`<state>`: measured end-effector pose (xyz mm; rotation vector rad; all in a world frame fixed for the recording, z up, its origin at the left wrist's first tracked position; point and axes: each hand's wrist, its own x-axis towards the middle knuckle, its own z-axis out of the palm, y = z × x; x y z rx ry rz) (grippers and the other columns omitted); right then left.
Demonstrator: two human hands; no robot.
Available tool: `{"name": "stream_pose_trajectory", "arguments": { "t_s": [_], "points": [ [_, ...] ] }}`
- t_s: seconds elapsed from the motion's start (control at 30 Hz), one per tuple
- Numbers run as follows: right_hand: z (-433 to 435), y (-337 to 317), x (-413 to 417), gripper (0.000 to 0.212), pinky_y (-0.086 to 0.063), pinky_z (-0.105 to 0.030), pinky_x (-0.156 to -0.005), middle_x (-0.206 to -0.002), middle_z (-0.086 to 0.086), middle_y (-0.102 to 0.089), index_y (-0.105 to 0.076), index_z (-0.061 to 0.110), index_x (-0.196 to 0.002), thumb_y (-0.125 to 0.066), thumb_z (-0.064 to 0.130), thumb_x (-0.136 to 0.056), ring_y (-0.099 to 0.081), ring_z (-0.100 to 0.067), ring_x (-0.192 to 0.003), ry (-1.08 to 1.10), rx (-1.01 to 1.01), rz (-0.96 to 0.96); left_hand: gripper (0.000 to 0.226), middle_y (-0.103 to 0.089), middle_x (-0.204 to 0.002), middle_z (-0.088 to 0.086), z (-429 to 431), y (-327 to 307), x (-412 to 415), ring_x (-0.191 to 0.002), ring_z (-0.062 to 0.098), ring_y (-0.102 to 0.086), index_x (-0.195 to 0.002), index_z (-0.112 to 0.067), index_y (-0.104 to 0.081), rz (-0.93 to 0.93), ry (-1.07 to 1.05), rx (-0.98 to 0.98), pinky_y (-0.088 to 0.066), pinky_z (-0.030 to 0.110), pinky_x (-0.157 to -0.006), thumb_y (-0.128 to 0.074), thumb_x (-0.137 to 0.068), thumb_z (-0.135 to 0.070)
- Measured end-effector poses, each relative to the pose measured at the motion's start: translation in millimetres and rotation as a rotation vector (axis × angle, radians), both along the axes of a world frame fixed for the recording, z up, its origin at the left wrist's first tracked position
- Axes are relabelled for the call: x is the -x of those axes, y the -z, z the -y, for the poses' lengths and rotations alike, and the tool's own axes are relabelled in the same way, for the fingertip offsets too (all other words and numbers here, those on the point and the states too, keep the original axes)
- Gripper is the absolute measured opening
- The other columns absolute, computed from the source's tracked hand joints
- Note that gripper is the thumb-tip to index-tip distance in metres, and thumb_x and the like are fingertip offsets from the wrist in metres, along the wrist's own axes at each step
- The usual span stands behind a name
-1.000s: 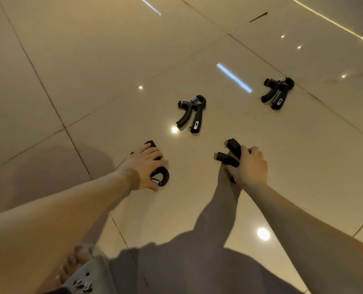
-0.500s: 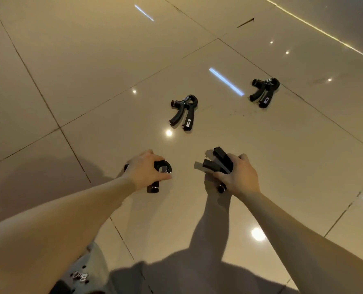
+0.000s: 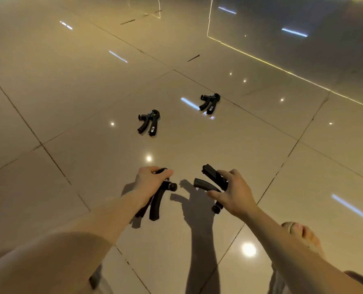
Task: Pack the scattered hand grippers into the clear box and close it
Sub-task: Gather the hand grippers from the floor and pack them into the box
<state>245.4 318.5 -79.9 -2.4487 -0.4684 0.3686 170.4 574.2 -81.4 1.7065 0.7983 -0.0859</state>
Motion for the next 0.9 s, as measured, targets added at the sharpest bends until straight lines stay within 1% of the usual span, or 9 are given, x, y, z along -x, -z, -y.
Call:
{"name": "stream_pose_trajectory", "arguments": {
  "t_s": [0.17, 0.33, 0.4, 0.47, 0.53, 0.63, 0.73, 0.87, 0.9],
  "points": [
    [66.1, -59.1, 26.7, 0.073, -0.044, -0.026, -0.079, -0.106, 0.009, -0.047, -0.055, 0.026, -0.137, -0.08, 0.053, -0.074, -0.051, -0.009, -0.09, 0.011, -0.021, 0.02, 0.023, -0.072, -0.09, -0.005, 64.4, -52.7, -6.2, -0.085, 0.009, -0.067, -0.096, -0.024, -0.073, 0.154, 0.217, -0.176, -0.048, 0.023, -0.071, -0.068, -0.09, -0.046],
    [142.7, -126.7, 53.5, 0.075, -0.043, -0.024, -0.082, -0.11, 0.01, -0.049, -0.052, 0.027, -0.141, -0.083, 0.048, -0.076, -0.052, -0.011, -0.097, 0.078, -0.032, 0.077, 0.034, -0.067, -0.084, -0.007, 145.9, -120.7, -14.1, -0.074, 0.008, -0.065, -0.09, -0.03, -0.062, 0.312, 0.38, -0.346, -0.044, 0.021, -0.059, -0.059, -0.088, -0.064],
    [174.7, -153.5, 64.7, 0.075, -0.042, -0.024, -0.083, -0.114, 0.01, -0.052, -0.051, 0.027, -0.142, -0.084, 0.045, -0.076, -0.052, -0.01, -0.1, 0.112, -0.031, 0.113, 0.04, -0.065, -0.086, -0.008, 183.8, -151.1, -16.4, -0.074, 0.008, -0.065, -0.092, -0.034, -0.059, 0.362, 0.464, -0.385, -0.048, 0.023, -0.06, -0.054, -0.082, -0.073],
    [208.1, -181.1, 78.3, 0.074, -0.043, -0.024, -0.084, -0.121, 0.008, -0.058, -0.051, 0.026, -0.142, -0.085, 0.041, -0.077, -0.052, -0.008, -0.101, 0.164, -0.053, 0.144, 0.047, -0.063, -0.093, -0.005, 223.7, -183.1, -19.4, -0.078, 0.01, -0.066, -0.098, -0.032, -0.055, 0.394, 0.546, -0.37, -0.056, 0.03, -0.068, -0.057, -0.079, -0.075],
    [242.5, -209.0, 95.2, 0.072, -0.047, -0.027, -0.087, -0.125, 0.008, -0.061, -0.053, 0.026, -0.14, -0.085, 0.038, -0.076, -0.055, -0.009, -0.103, 0.223, -0.083, 0.168, 0.054, -0.059, -0.099, -0.005, 262.7, -216.1, -19.2, -0.083, 0.01, -0.064, -0.109, -0.029, -0.05, 0.395, 0.631, -0.363, -0.055, 0.029, -0.074, -0.069, -0.077, -0.069],
    [294.1, -244.0, 123.5, 0.075, -0.054, -0.035, -0.093, -0.129, 0.005, -0.061, -0.051, 0.025, -0.142, -0.086, 0.036, -0.076, -0.06, -0.017, -0.112, 0.301, -0.102, 0.203, 0.074, -0.052, -0.106, -0.011, 316.1, -264.5, -11.0, -0.09, 0.005, -0.055, -0.121, -0.028, -0.042, 0.402, 0.767, -0.345, -0.039, 0.019, -0.07, -0.084, -0.067, -0.057],
    [338.1, -271.0, 154.1, 0.081, -0.053, -0.038, -0.099, -0.137, 0.002, -0.058, -0.047, 0.025, -0.147, -0.086, 0.036, -0.076, -0.058, -0.019, -0.119, 0.354, -0.091, 0.219, 0.068, -0.051, -0.106, -0.007, 362.9, -301.7, 5.4, -0.088, 0.007, -0.057, -0.122, -0.025, -0.038, 0.46, 0.852, -0.335, -0.038, 0.015, -0.066, -0.084, -0.076, -0.044],
    [381.0, -297.0, 202.9, 0.081, -0.054, -0.038, -0.097, -0.136, 0.003, -0.058, -0.047, 0.028, -0.145, -0.086, 0.039, -0.075, -0.058, -0.016, -0.116, 0.397, -0.046, 0.269, 0.057, -0.056, -0.102, 0.003, 425.7, -333.8, 34.3, -0.08, 0.013, -0.068, -0.12, -0.021, -0.03, 0.523, 0.925, -0.311, -0.048, 0.015, -0.053, -0.076, -0.088, -0.031],
    [391.3, -301.6, 215.1, 0.08, -0.055, -0.038, -0.097, -0.135, 0.004, -0.058, -0.047, 0.029, -0.144, -0.086, 0.039, -0.075, -0.058, -0.015, -0.115, 0.414, -0.039, 0.28, 0.055, -0.057, -0.1, 0.004, 442.0, -338.9, 42.2, -0.078, 0.013, -0.068, -0.119, -0.021, -0.03, 0.546, 0.951, -0.31, -0.049, 0.012, -0.051, -0.075, -0.089, -0.03]
  ]
}}
